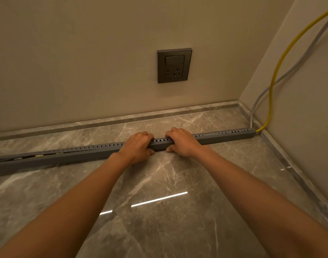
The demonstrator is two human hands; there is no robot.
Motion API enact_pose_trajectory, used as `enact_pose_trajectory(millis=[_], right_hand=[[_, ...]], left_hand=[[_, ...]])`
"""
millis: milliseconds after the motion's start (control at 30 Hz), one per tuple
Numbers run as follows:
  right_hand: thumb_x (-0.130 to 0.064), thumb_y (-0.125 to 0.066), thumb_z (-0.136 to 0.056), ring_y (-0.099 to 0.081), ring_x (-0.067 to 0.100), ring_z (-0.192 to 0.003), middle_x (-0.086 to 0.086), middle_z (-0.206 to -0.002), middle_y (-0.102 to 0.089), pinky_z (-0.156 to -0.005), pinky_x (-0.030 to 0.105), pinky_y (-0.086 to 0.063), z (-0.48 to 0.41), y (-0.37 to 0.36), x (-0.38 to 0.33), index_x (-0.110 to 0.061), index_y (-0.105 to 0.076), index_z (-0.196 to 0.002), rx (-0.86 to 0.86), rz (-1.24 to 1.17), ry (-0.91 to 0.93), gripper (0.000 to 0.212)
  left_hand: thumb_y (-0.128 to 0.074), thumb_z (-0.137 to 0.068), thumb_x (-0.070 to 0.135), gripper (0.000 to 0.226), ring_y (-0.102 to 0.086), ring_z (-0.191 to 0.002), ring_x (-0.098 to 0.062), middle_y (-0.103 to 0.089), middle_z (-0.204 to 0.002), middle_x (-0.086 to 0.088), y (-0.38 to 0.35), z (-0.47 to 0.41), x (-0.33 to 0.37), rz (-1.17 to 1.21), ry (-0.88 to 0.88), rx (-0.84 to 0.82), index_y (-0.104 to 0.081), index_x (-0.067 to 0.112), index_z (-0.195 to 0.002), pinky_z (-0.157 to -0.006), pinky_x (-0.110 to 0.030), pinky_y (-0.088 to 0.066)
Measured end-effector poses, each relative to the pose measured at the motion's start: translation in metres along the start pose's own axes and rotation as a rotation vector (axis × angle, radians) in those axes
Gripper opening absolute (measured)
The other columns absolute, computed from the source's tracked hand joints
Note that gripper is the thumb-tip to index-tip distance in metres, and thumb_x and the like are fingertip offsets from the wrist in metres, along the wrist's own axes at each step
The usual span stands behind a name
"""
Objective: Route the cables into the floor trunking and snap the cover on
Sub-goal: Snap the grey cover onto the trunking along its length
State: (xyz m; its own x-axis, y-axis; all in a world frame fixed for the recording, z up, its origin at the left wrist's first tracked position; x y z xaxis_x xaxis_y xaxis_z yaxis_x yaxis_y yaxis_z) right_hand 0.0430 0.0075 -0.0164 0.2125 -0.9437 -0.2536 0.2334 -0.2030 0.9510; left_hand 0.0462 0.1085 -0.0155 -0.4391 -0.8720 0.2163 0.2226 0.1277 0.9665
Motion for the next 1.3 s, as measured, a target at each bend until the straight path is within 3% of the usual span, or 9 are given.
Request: enact_pose_trajectory(millis=[167,433,633,800,933,1033,1300], right_hand=[[-0.033,-0.069,-0.081,-0.051,0.03,-0.11,0.013,-0.119,-0.055,-0.092,0.04,-0.042,-0.005,0.0,-0.003,-0.009,-0.057,-0.114,-0.024,-0.063,-0.068,0.043],[-0.028,-0.071,-0.08,-0.051,0.029,-0.107,0.012,-0.114,-0.056,-0.089,0.038,-0.041,-0.011,-0.006,-0.03,-0.007,-0.06,-0.111,0.047,-0.11,-0.044,0.039],[-0.028,-0.072,-0.078,-0.051,0.03,-0.104,0.012,-0.108,-0.058,-0.075,0.03,-0.033,-0.009,-0.005,-0.031,-0.006,-0.064,-0.104,0.094,-0.055,-0.065,0.035],[-0.027,-0.069,-0.081,-0.054,0.032,-0.105,0.013,-0.113,-0.057,-0.085,0.037,-0.043,-0.007,-0.001,-0.039,-0.005,-0.064,-0.106,0.068,0.013,-0.075,0.034],[-0.023,-0.07,-0.08,-0.058,0.032,-0.101,0.015,-0.109,-0.061,-0.079,0.034,-0.043,-0.01,-0.005,-0.042,-0.004,-0.067,-0.104,0.046,-0.117,-0.157,0.031],[-0.025,-0.069,-0.082,-0.06,0.031,-0.1,0.016,-0.106,-0.064,-0.074,0.03,-0.037,-0.018,-0.012,-0.065,-0.005,-0.067,-0.101,0.02,-0.176,-0.128,0.028],[-0.022,-0.068,-0.082,-0.053,0.03,-0.106,0.014,-0.113,-0.057,-0.087,0.035,-0.041,-0.027,-0.02,-0.095,-0.007,-0.064,-0.11,0.035,-0.123,-0.063,0.032]], left_hand=[[-0.063,-0.087,0.032,0.035,-0.058,-0.098,-0.027,-0.064,-0.112,-0.014,0.012,0.01,-0.033,0.159,0.103,0.028,-0.062,0.009,-0.112,-0.083,-0.036,-0.047],[-0.06,-0.089,0.028,0.032,-0.055,-0.104,-0.029,-0.06,-0.116,-0.013,0.01,0.018,-0.035,0.036,0.072,0.048,-0.056,0.007,-0.112,-0.087,-0.037,-0.045],[-0.059,-0.089,0.028,0.031,-0.056,-0.103,-0.029,-0.061,-0.115,-0.012,0.01,0.019,-0.03,-0.02,0.031,0.092,-0.058,0.006,-0.11,-0.084,-0.037,-0.045],[-0.062,-0.087,0.029,0.033,-0.056,-0.103,-0.028,-0.062,-0.115,-0.012,0.011,0.019,-0.039,0.112,0.031,0.067,-0.059,0.007,-0.112,-0.085,-0.036,-0.045],[-0.066,-0.085,0.028,0.033,-0.059,-0.1,-0.027,-0.065,-0.112,-0.012,0.014,0.029,-0.067,0.176,0.066,0.023,-0.063,0.009,-0.112,-0.085,-0.038,-0.048],[-0.068,-0.083,0.028,0.032,-0.06,-0.097,-0.027,-0.066,-0.11,-0.012,0.017,0.04,-0.091,0.18,0.117,0.017,-0.065,0.01,-0.11,-0.082,-0.037,-0.049],[-0.062,-0.087,0.027,0.029,-0.058,-0.102,-0.028,-0.062,-0.113,-0.011,0.018,0.047,-0.092,0.081,0.093,0.074,-0.06,0.01,-0.11,-0.084,-0.036,-0.046]])
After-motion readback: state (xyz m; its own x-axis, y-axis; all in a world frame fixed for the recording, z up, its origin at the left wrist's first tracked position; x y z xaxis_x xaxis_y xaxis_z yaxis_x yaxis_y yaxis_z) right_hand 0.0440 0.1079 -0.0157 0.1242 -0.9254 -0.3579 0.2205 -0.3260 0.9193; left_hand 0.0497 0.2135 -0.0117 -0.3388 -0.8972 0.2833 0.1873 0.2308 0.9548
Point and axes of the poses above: each hand's wrist, its own z-axis away from the middle knuckle, its own y-axis out of the back of the hand, x = y × z, the point moved 8 cm from there along -z, towards the middle knuckle
